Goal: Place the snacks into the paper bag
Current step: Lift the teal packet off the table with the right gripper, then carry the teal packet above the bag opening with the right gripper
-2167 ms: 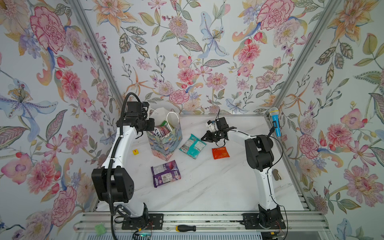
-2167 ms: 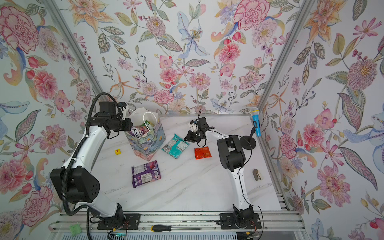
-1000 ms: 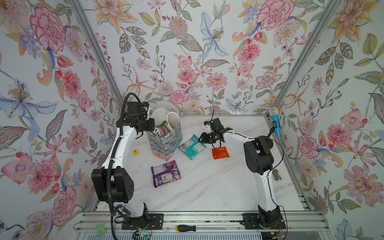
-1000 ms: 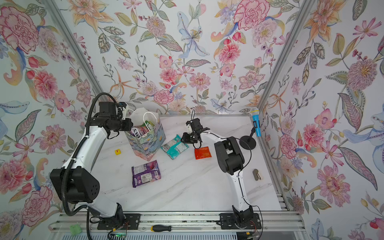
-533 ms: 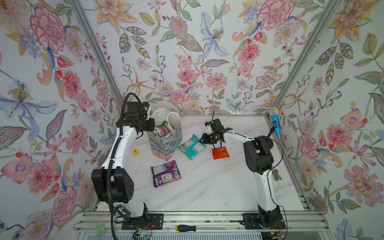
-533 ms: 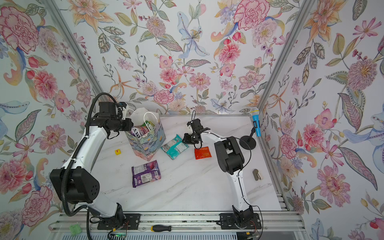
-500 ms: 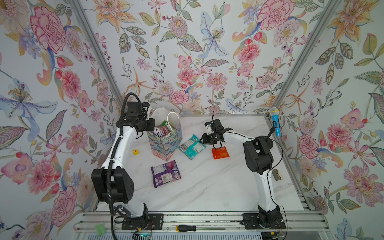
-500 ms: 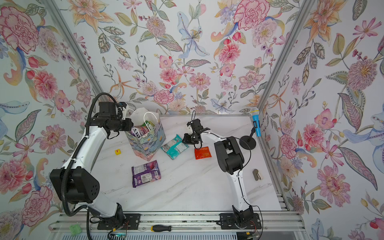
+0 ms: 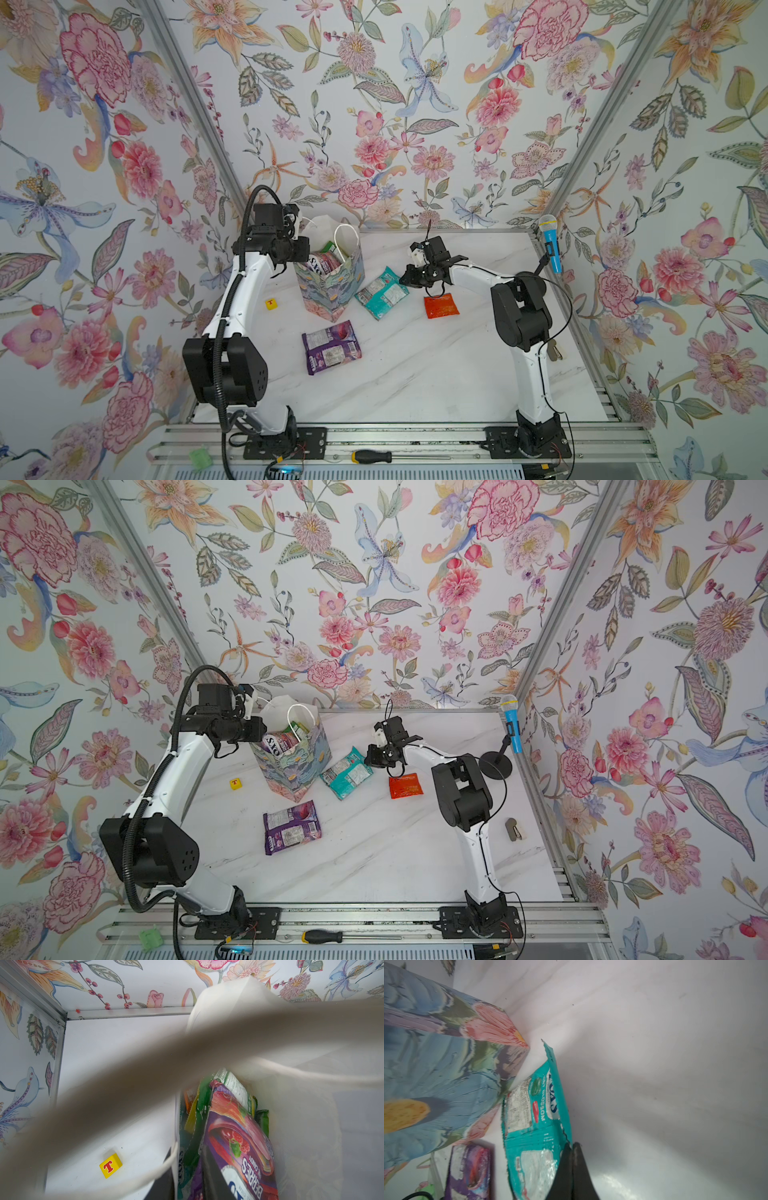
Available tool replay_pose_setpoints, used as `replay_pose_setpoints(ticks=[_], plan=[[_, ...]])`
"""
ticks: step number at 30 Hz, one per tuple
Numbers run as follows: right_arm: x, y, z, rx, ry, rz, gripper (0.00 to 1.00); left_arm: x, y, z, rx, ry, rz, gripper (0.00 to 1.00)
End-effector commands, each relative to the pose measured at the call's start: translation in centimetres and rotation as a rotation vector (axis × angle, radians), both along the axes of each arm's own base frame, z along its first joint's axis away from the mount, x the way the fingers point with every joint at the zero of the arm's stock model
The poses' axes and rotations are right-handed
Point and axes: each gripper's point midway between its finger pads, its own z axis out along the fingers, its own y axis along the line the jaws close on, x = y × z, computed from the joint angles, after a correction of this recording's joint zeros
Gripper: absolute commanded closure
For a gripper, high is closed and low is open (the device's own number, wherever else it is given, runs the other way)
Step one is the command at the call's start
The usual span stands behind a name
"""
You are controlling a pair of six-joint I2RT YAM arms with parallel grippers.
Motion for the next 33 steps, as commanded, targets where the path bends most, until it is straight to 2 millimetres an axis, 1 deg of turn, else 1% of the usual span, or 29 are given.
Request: replay_pose_setpoints(ticks=[1, 3, 6, 10, 14, 17, 24, 27, 28, 30, 33], plan=[[-0.3, 1.3, 11.0, 0.195, -0.161, -0.002, 1.0, -1.0, 0.1, 0.3, -0.003, 0.0, -0.01, 0.78], [-1.0, 1.5, 14.4, 0.232, -0.216, -0.003, 1.0, -1.0, 0.1, 0.4, -0.004, 0.0, -0.009, 0.78], [-2.0, 1.7, 18.7, 0.267, -0.294, -0.001, 1.0, -1.0, 0.1, 0.4, -0.006, 0.0, -0.012, 0.78], [-3.1, 1.9, 23.8, 0.306, -0.396, -0.005, 1.0, -1.1, 0.0, 0.3, -0.008, 0.003, -0.012, 0.78], [-3.4, 2.1, 28.9, 0.348, -0.508, -0.023, 1.0, -1.1, 0.0, 0.4, -0.01, -0.003, -0.015, 0.78], [-3.0, 2.3, 31.9, 0.363, -0.581, -0.041, 1.0, -1.1, -0.1, 0.3, -0.013, 0.001, -0.017, 0.78], [-1.6, 4.1, 37.1, 0.428, -0.693, -0.062, 1.0, -1.2, -0.1, 0.4, -0.018, -0.002, -0.02, 0.78], [-0.7, 5.1, 38.4, 0.439, -0.724, -0.073, 1.0, -1.2, -0.2, 0.3, -0.021, -0.002, -0.023, 0.78], [-0.3, 5.5, 38.5, 0.439, -0.727, -0.076, 1.0, -1.2, -0.3, 0.3, -0.023, -0.002, -0.025, 0.78], [0.4, 6.2, 39.3, 0.451, -0.743, -0.08, 1.0, -1.2, -0.3, 0.2, -0.026, 0.0, -0.027, 0.78], [1.6, 7.4, 39.4, 0.456, -0.749, -0.087, 1.0, -1.2, -0.3, 0.3, -0.025, -0.002, -0.028, 0.78]])
